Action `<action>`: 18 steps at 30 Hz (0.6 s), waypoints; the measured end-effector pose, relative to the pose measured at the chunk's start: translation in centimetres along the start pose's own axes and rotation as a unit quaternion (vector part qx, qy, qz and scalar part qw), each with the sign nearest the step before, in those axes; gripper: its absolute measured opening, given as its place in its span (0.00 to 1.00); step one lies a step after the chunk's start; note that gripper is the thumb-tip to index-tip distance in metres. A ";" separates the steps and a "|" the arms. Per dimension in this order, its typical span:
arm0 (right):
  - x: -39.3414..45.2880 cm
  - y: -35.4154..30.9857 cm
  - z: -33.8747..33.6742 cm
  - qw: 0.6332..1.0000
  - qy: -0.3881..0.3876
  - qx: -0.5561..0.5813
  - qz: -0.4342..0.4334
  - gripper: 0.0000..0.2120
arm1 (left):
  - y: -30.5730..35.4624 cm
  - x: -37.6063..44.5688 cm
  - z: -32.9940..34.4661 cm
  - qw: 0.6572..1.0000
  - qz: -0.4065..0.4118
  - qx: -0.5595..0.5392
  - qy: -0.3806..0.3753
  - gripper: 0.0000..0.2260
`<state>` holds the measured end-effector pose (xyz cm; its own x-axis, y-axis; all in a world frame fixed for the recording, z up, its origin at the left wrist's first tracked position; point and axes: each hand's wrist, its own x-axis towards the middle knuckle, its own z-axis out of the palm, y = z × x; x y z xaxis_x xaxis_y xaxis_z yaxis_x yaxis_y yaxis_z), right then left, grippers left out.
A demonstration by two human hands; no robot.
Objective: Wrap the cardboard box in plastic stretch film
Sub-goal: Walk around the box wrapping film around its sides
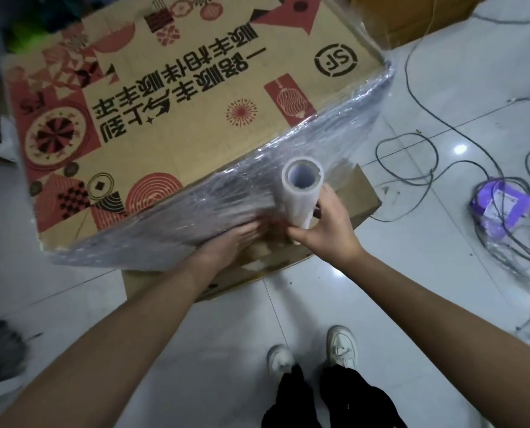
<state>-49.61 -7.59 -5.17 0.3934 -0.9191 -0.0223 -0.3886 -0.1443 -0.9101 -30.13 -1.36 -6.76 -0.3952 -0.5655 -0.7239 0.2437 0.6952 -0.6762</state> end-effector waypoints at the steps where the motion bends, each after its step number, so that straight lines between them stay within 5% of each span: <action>1: 0.1 0.0 -0.2 1.000 0.005 0.007 -0.005 0.22 | -0.5 -0.2 -0.1 1.000 -0.008 0.007 -0.004 0.27; 9: -0.3 -0.2 -1.8 0.999 -0.032 0.011 -0.014 0.16 | -0.5 0.2 -0.8 0.998 0.008 0.058 -0.025 0.26; 12: -0.1 -0.7 -1.6 0.999 -0.038 0.024 0.013 0.17 | -2.8 0.0 -2.8 0.988 -0.134 0.073 0.036 0.24; 15: 0.2 -1.2 -1.6 0.998 -0.027 0.039 0.046 0.24 | -2.6 2.0 -3.7 0.995 0.097 0.018 0.022 0.20; 18: 0.3 -1.1 -1.9 0.999 0.007 0.011 0.042 0.21 | -3.0 1.7 -3.1 0.989 0.006 0.113 0.097 0.18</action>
<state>-50.65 -8.38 -3.36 0.3489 -0.9325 -0.0936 -0.4012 -0.0583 -0.9141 -34.26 -3.08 -5.57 -0.5490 -0.4469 -0.7063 0.4324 0.5713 -0.6976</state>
